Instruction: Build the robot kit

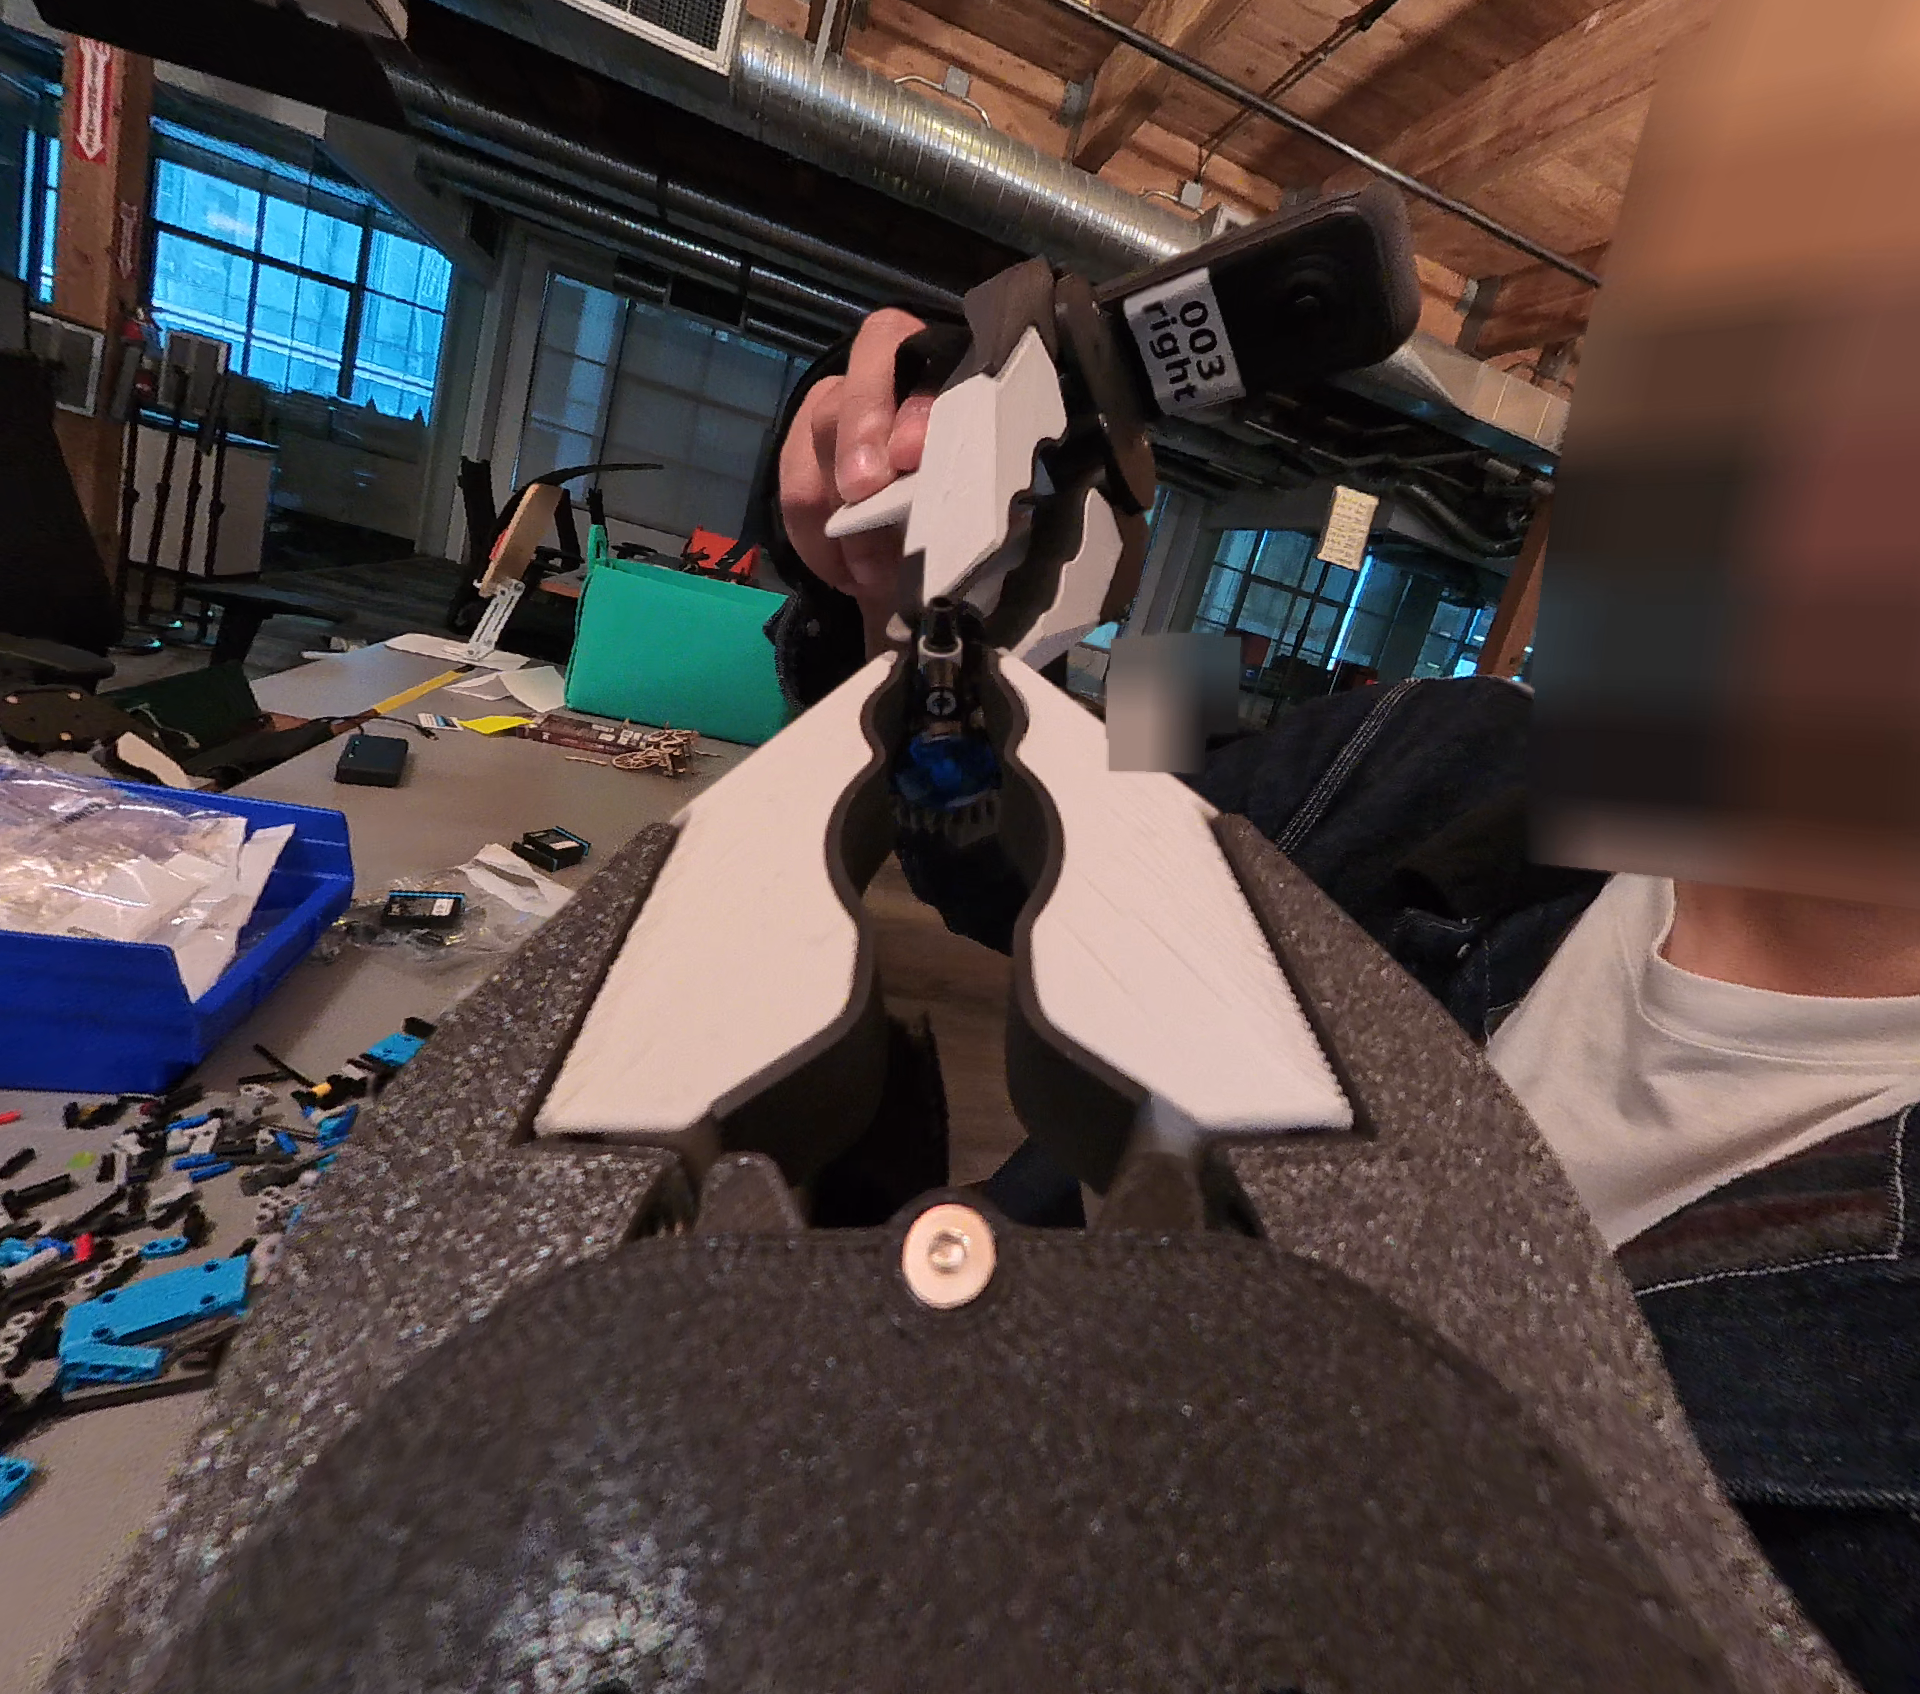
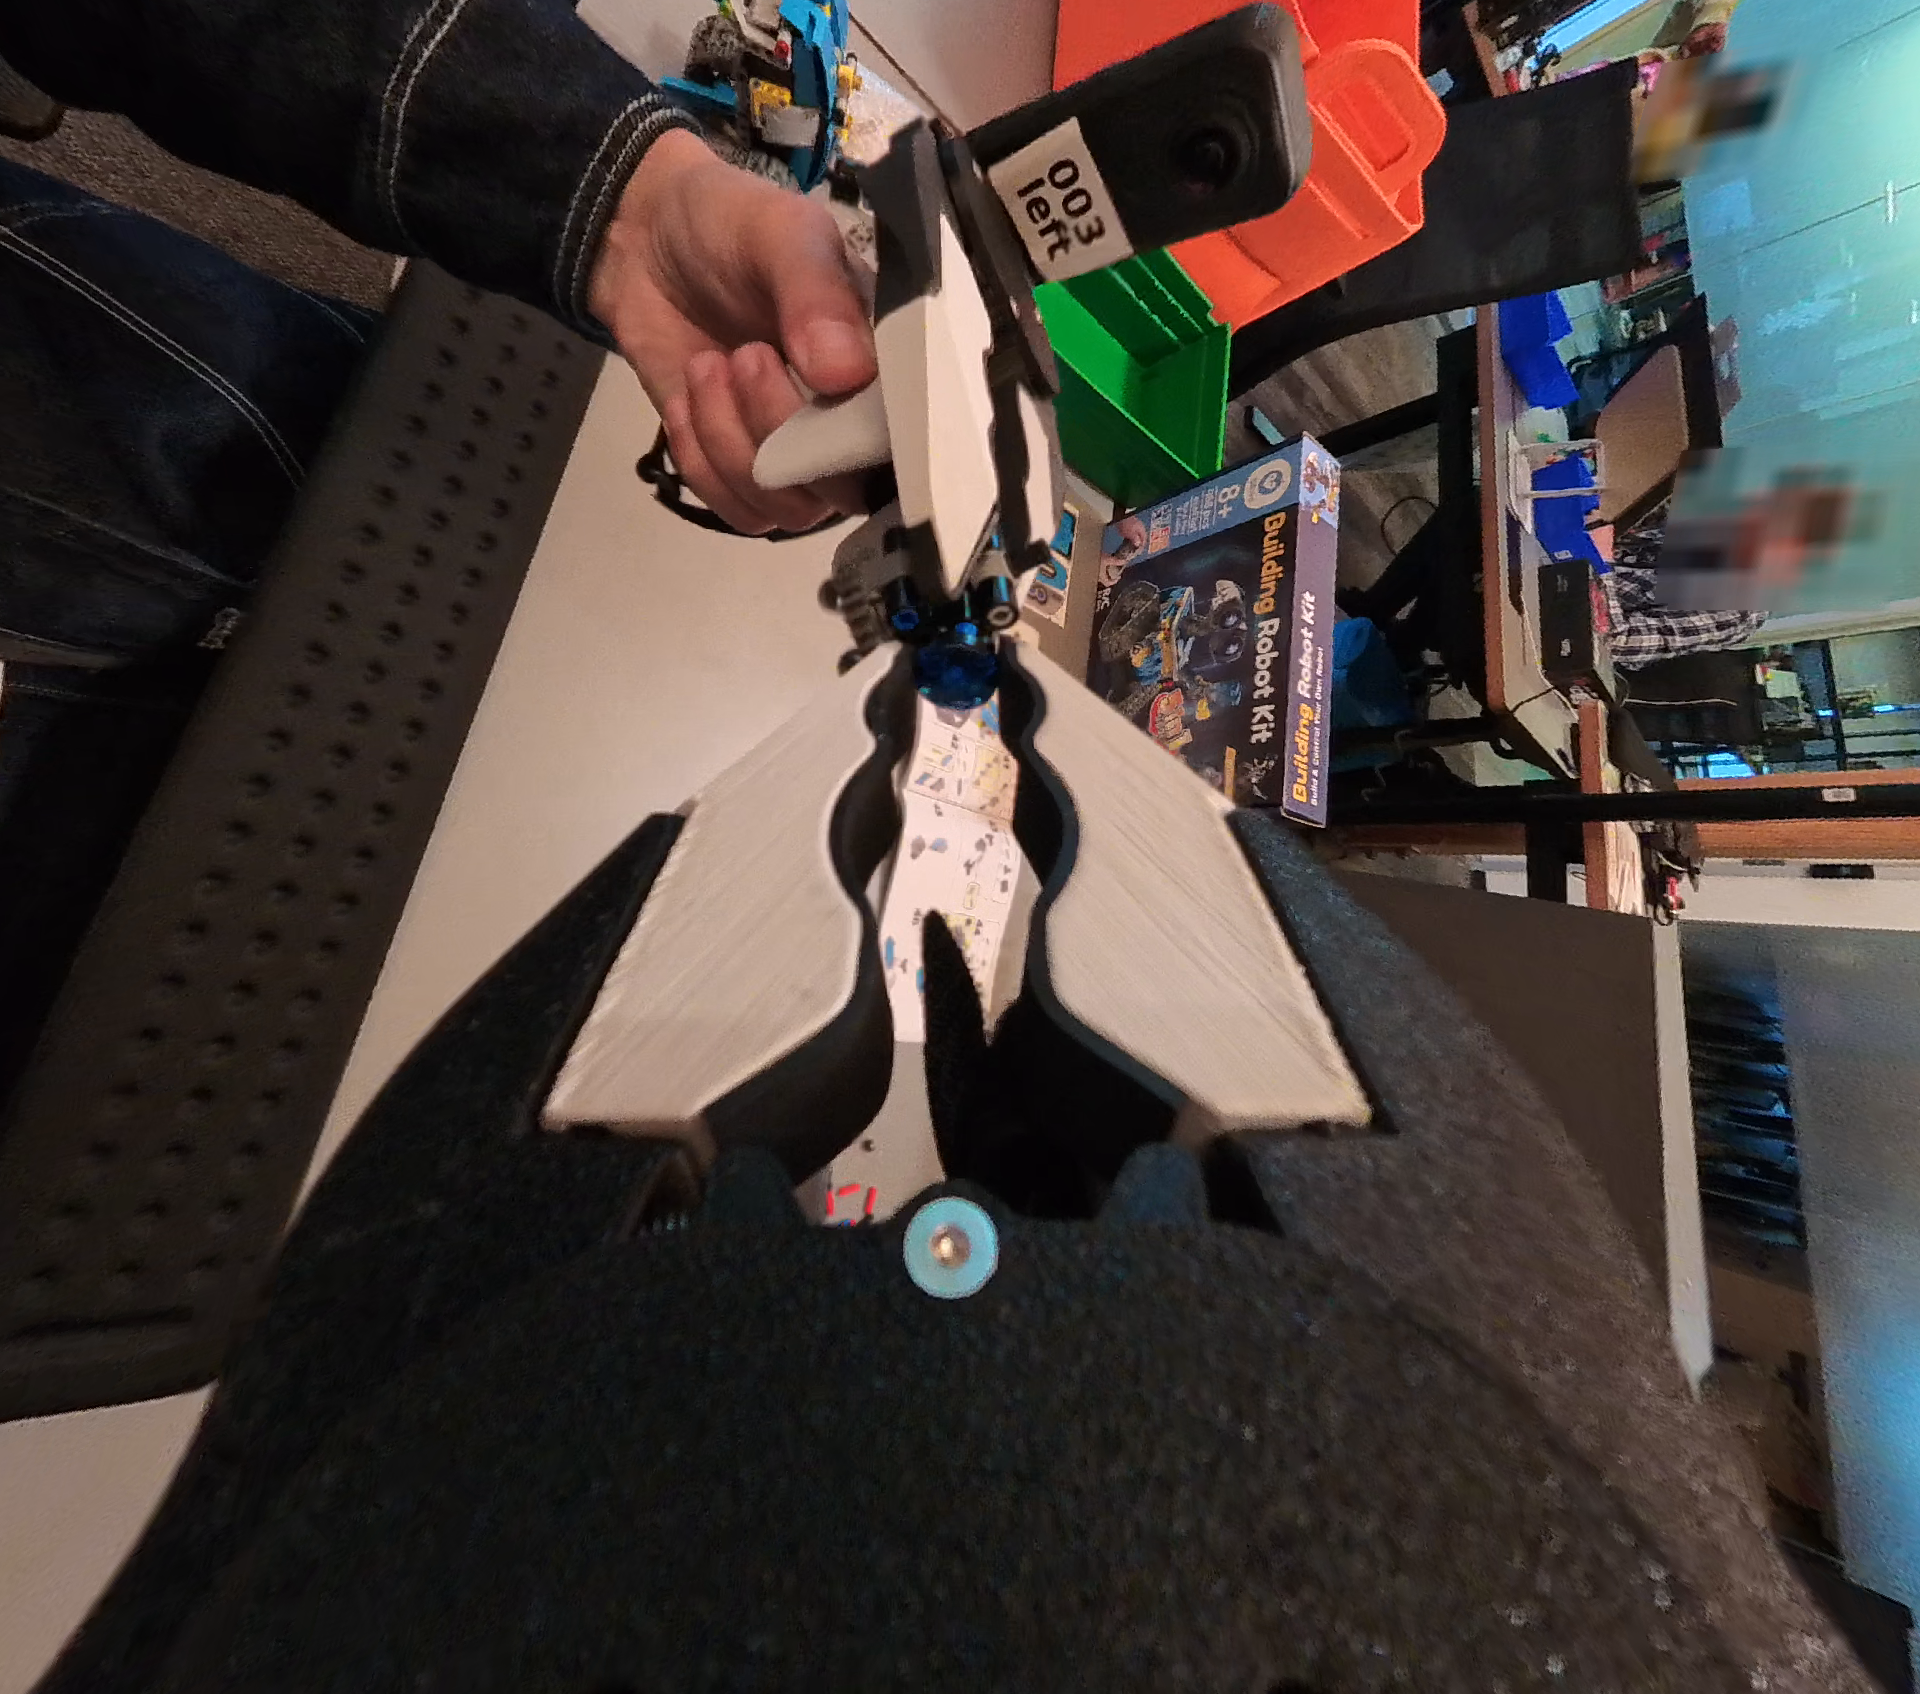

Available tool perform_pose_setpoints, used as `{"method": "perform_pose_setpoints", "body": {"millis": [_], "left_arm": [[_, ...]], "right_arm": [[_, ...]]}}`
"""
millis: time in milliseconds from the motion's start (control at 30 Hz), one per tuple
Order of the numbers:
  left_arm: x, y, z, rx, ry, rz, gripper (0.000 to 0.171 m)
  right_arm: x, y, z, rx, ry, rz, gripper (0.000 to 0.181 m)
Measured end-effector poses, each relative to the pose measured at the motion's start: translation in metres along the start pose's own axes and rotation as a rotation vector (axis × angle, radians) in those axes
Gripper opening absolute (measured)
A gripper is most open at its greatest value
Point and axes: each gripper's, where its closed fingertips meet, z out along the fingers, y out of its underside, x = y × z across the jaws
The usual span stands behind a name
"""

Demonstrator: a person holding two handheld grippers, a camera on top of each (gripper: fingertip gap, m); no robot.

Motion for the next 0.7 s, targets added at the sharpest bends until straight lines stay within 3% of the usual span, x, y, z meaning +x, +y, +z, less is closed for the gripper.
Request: {"method": "perform_pose_setpoints", "body": {"millis": [700], "left_arm": [[-0.012, -0.006, 0.002, 0.176, 0.11, -0.157, 0.011]], "right_arm": [[0.003, 0.007, 0.004, 0.038, 0.016, 0.019, 0.015]]}}
